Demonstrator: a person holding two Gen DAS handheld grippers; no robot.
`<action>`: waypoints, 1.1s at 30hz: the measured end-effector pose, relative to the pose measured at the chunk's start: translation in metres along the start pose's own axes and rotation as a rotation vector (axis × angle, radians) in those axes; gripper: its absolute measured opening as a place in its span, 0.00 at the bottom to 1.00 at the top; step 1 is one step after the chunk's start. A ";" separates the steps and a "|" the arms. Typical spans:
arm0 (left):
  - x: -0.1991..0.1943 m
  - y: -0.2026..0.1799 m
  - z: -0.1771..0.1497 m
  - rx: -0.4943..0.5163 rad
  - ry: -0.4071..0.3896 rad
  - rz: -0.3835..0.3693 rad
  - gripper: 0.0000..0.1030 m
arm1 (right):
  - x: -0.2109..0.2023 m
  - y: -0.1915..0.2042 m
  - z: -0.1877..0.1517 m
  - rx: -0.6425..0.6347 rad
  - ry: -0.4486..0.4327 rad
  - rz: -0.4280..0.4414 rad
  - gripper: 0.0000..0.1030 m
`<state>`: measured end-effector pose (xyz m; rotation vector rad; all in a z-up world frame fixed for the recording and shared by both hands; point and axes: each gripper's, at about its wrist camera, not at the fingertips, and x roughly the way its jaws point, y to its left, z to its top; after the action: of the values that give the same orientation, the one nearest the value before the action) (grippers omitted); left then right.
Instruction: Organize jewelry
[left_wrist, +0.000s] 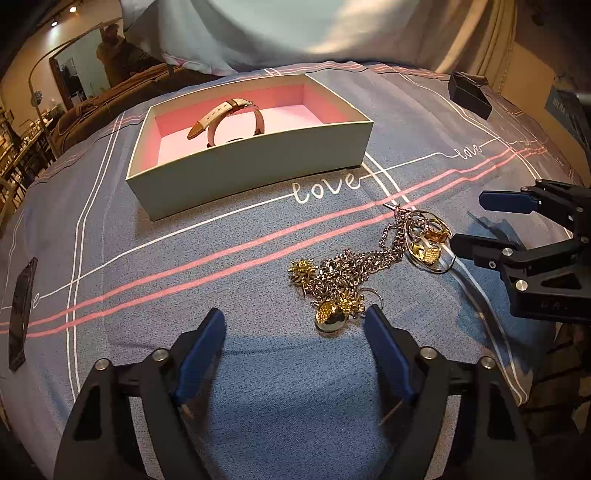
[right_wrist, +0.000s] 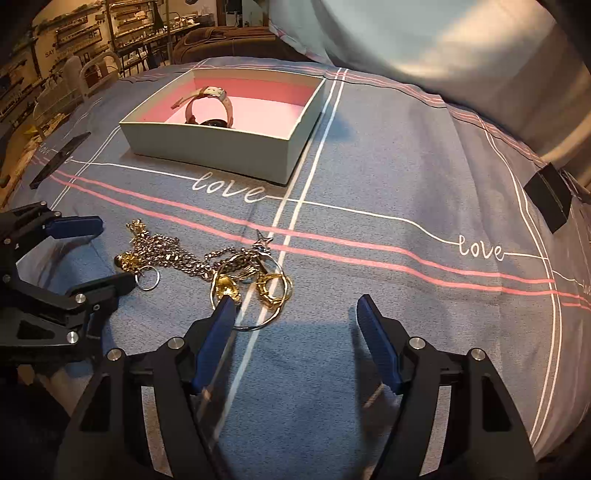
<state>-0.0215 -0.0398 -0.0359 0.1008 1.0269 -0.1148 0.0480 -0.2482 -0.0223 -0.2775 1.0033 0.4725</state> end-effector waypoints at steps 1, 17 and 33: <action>0.000 0.001 0.000 -0.007 0.000 -0.005 0.64 | 0.002 0.004 -0.001 -0.004 0.005 0.006 0.66; -0.021 0.033 -0.006 -0.105 -0.037 -0.048 0.14 | 0.006 0.037 -0.002 -0.056 0.030 0.072 0.66; -0.021 0.034 -0.007 -0.138 -0.026 -0.080 0.15 | 0.009 0.022 0.008 0.011 0.039 0.168 0.26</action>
<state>-0.0336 -0.0043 -0.0202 -0.0671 1.0104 -0.1169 0.0468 -0.2234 -0.0261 -0.1938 1.0723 0.6160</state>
